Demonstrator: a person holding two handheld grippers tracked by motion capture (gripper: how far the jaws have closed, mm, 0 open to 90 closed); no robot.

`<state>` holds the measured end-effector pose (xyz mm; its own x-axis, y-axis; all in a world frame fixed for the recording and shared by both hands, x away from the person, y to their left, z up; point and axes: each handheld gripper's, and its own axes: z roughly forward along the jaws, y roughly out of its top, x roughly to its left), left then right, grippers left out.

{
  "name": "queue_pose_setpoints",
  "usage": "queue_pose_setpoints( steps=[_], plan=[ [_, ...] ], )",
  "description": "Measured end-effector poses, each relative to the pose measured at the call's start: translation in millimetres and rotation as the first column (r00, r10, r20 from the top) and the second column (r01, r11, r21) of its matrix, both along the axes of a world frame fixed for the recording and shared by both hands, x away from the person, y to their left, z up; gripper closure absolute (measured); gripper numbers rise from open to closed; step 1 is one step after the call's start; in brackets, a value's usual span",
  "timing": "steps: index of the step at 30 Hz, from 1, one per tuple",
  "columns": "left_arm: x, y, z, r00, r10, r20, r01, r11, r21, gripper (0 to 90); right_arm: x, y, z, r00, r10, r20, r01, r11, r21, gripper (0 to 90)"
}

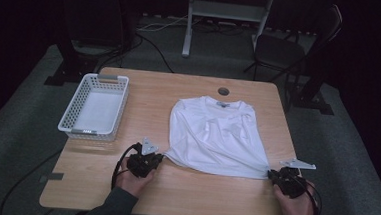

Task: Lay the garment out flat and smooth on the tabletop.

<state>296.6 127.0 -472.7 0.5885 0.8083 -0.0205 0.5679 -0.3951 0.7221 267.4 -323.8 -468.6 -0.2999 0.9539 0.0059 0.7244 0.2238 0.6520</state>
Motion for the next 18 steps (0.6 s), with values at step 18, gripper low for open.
queue_pose_setpoints(
  steps=[18],
  plan=[
    [-18.2,14.1,9.4,0.9997,0.001,0.026,-0.001,1.0,-0.006,88.5,-19.5,-8.9,9.9,0.9991,0.034,0.024,-0.036,0.996,0.077,83.3]
  ],
)
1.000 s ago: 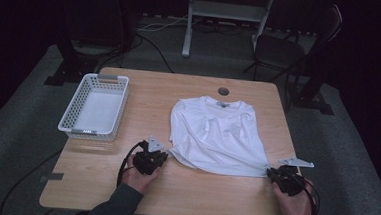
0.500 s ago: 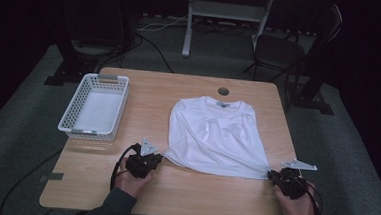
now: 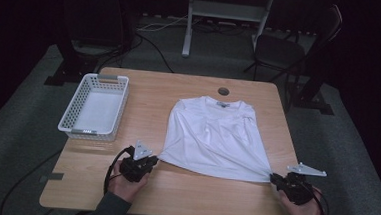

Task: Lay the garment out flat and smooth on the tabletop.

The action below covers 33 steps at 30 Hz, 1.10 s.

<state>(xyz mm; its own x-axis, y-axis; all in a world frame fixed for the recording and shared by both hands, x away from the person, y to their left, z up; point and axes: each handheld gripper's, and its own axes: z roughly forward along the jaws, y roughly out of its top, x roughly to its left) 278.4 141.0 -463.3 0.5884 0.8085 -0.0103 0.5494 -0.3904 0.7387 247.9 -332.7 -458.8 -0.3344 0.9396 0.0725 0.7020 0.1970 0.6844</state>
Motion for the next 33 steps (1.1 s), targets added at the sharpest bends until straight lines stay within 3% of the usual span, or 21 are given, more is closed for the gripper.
queue_pose_setpoints(
  steps=[9,26,29,33],
  plan=[
    [-18.3,8.2,3.2,0.9999,-0.007,0.007,0.007,1.0,-0.001,88.5,-13.9,-0.6,4.4,0.9999,0.01,0.011,-0.01,1.0,-0.002,83.4],
    [-43.0,12.1,-1.8,0.9998,-0.02,-0.008,0.02,0.9998,0.009,88.2,-35.8,1.3,-2.9,0.9997,0.023,-0.009,-0.023,1.0,0.007,83.6],
    [-42.9,12.3,-0.6,0.9998,-0.019,-0.007,0.019,0.9998,0.004,86.2,-35.2,2.4,-5.4,0.9992,0.033,-0.022,-0.032,0.999,0.004,82.2],
    [-43.8,12.9,3.2,0.9998,-0.017,0.004,0.018,0.9998,-0.009,79.5,-33.7,2.9,-1.5,0.9994,0.034,-0.001,-0.034,0.999,0.009,76.1]
  ],
)
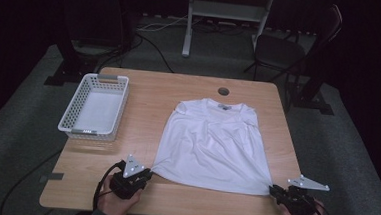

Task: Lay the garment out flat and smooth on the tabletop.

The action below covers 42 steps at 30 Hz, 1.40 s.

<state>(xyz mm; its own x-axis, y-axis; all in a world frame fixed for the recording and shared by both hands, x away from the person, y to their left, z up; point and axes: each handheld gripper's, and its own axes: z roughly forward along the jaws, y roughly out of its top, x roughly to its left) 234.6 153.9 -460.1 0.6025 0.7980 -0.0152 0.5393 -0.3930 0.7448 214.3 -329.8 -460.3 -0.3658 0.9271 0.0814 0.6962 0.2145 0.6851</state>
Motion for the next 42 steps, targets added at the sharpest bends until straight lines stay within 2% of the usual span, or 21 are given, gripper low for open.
queue_pose_setpoints(
  steps=[4,8,12,17,22,31,36,42],
  plan=[
    [2.4,1.3,5.2,0.9999,0.007,0.015,-0.007,0.9999,-0.013,72.0,5.9,-0.7,10.2,0.9991,-0.012,0.041,0.012,1.0,-0.001,69.9],
    [9.1,1.1,6.8,0.9995,0.02,0.024,-0.019,0.9997,-0.012,67.5,14.6,-2.1,13.3,0.9978,-0.022,0.062,0.021,1.0,0.017,68.4],
    [22.1,0.8,2.0,0.999,0.044,0.01,-0.044,0.9989,-0.014,65.2,25.3,-3.0,9.7,0.9978,-0.033,0.057,0.032,0.999,0.017,67.7],
    [40.9,0.3,-5.7,0.9961,0.085,-0.02,-0.086,0.9957,-0.033,56.3,42.8,-3.3,0.7,0.9972,-0.054,0.052,0.054,0.999,0.002,65.9],
    [55.8,-3.1,-10.9,0.9947,0.093,-0.043,-0.095,0.9948,-0.037,54.3,55.6,-1.8,-6.0,0.9972,-0.061,0.042,0.061,0.998,0.004,64.4],
    [74.9,-6.1,-10.5,0.9932,0.106,-0.046,-0.108,0.9934,-0.038,52.8,69.1,-0.3,-12.7,0.9972,-0.071,0.025,0.071,0.997,-0.007,63.2],
    [83.3,-6.7,-12.9,0.9914,0.118,-0.056,-0.121,0.9918,-0.041,52.4,74.8,1.7,-13.2,0.9975,-0.065,0.027,0.065,0.998,-0.014,63.2],
    [88.9,-8.3,-15.3,0.9921,0.105,-0.069,-0.107,0.9939,-0.026,51.8,81.3,3.9,-15.0,0.9984,-0.054,0.014,0.054,0.998,-0.02,61.0]
  ],
)
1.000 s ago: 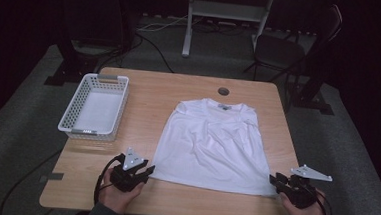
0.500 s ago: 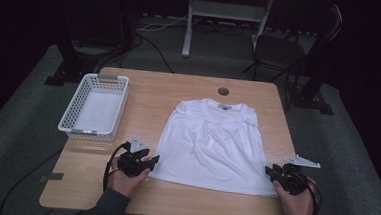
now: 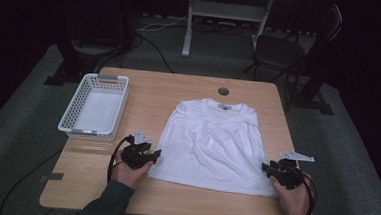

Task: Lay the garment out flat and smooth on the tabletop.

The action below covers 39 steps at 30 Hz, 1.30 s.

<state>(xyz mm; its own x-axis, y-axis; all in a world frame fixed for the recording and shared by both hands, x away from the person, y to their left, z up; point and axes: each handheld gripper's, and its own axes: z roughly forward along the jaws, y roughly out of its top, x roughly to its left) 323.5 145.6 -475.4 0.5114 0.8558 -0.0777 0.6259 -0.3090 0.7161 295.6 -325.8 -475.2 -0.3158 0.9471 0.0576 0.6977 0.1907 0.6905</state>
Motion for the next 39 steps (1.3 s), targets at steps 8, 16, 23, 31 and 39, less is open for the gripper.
queue_pose_setpoints(
  steps=[8,16,23,31,39],
  plan=[
    [7.2,2.2,-2.3,0.9998,-0.017,-0.005,0.017,0.9998,0.003,50.3,5.7,0.6,-0.4,0.9998,0.016,-0.008,-0.016,1.0,-0.002,58.8],
    [11.1,-1.9,-3.1,0.9994,-0.034,0.007,0.034,0.9994,0.013,48.7,13.0,-1.0,-0.3,0.9998,0.017,-0.013,-0.017,1.0,0.001,57.8],
    [13.9,-7.5,-2.5,0.9996,-0.03,0.0,0.03,0.9996,0.002,53.6,14.9,5.0,0.8,0.9983,0.055,-0.021,-0.055,0.998,-0.006,67.2],
    [12.9,-16.9,0.1,0.9973,-0.072,-0.017,0.073,0.9967,0.035,77.8,15.3,5.9,1.8,0.9968,0.073,-0.033,-0.073,0.997,0.006,83.2],
    [12.5,-17.1,0.7,0.9956,-0.093,-0.011,0.094,0.9947,0.042,88.8,13.1,4.3,4.6,0.9958,0.089,-0.022,-0.089,0.996,-0.004,86.2]
  ],
)
